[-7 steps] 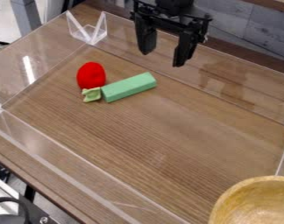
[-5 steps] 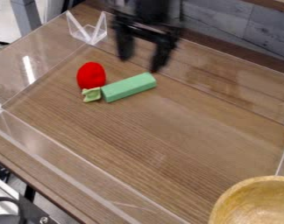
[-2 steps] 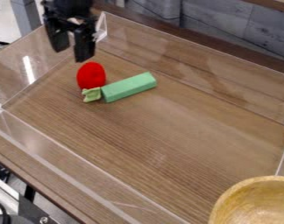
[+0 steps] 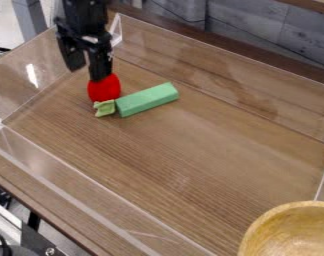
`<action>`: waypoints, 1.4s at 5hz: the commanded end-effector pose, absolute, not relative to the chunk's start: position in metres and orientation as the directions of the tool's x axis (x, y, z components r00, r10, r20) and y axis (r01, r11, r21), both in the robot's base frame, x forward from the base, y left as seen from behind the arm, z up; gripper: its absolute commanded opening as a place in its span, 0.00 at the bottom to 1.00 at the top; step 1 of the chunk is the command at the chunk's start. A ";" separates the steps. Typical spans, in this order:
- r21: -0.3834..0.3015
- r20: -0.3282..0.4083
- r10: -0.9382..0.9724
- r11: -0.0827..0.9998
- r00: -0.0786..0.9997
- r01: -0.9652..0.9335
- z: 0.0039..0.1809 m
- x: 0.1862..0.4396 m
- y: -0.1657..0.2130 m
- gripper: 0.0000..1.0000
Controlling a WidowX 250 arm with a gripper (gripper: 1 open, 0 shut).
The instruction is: Move the red fruit to the right
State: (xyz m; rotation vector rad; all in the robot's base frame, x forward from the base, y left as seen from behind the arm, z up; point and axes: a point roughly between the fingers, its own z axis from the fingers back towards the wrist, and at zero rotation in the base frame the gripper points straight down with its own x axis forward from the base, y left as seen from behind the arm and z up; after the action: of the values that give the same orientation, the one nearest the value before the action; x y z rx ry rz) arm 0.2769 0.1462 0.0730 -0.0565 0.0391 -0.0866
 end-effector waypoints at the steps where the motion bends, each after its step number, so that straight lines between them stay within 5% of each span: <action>1: -0.027 0.037 -0.080 0.996 0.996 0.081 0.088 0.294 0.153 1.00; 7: -0.063 0.069 -0.122 0.990 0.990 0.126 0.059 0.319 0.178 1.00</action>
State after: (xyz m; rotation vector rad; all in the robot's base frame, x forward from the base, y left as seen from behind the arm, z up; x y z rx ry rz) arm 0.3118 0.1714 0.0441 -0.0960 -0.0206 -0.1263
